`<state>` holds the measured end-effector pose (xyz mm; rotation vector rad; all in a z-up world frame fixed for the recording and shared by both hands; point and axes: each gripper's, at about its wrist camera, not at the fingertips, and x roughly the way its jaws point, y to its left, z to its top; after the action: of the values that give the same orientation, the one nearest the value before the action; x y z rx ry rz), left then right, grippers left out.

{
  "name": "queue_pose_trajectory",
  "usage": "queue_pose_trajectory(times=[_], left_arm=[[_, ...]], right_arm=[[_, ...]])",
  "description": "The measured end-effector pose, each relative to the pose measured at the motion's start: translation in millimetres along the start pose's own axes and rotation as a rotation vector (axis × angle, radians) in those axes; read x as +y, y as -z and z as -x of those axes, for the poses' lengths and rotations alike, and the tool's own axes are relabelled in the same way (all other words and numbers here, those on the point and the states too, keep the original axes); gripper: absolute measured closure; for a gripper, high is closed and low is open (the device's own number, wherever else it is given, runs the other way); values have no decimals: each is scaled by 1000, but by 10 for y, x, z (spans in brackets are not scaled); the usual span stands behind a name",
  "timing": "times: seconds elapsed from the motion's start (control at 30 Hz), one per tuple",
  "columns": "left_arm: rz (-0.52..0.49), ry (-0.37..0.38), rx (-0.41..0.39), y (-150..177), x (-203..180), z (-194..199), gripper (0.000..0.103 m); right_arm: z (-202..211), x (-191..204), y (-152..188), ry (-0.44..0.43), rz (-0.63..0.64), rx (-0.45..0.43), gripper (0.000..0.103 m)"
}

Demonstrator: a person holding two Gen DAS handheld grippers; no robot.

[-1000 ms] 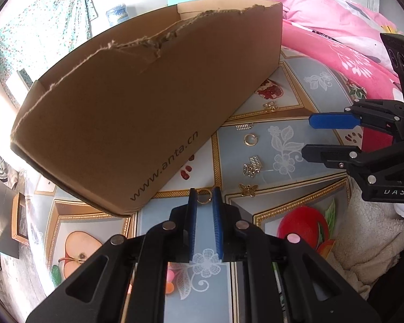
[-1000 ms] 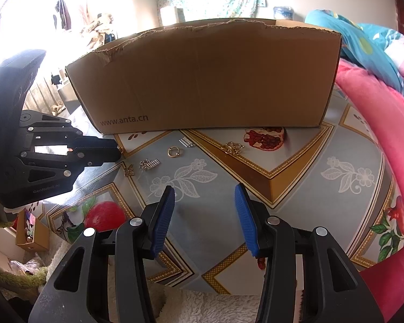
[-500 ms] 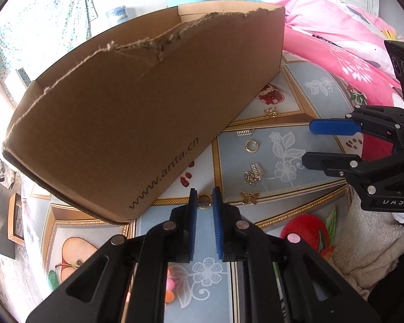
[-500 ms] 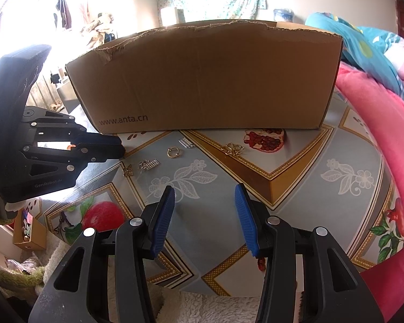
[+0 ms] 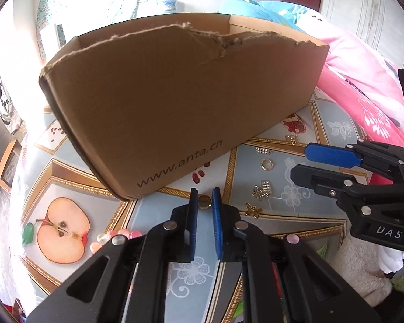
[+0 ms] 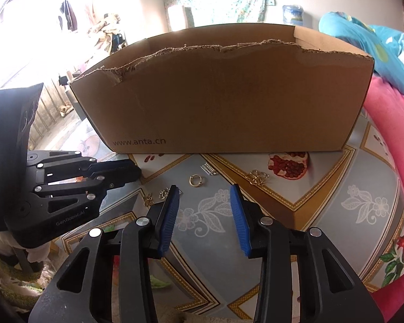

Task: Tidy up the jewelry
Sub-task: 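Lift the gold ring off the table with the left gripper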

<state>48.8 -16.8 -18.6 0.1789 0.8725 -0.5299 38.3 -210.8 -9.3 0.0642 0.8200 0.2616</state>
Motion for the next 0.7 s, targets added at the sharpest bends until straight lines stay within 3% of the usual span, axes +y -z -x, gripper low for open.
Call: queue_pose_trajectory(times=[0.1, 0.3, 0.7], left_arm=[[64, 20, -9, 19, 81, 31, 93], [99, 54, -24, 70, 200, 85, 93], [117, 93, -40, 98, 330, 162, 93]], right_arm=[[-98, 4, -58, -28, -35, 25, 75], [-258, 110, -96, 20, -38, 64, 87], [-454, 487, -113, 122, 13, 69, 88]])
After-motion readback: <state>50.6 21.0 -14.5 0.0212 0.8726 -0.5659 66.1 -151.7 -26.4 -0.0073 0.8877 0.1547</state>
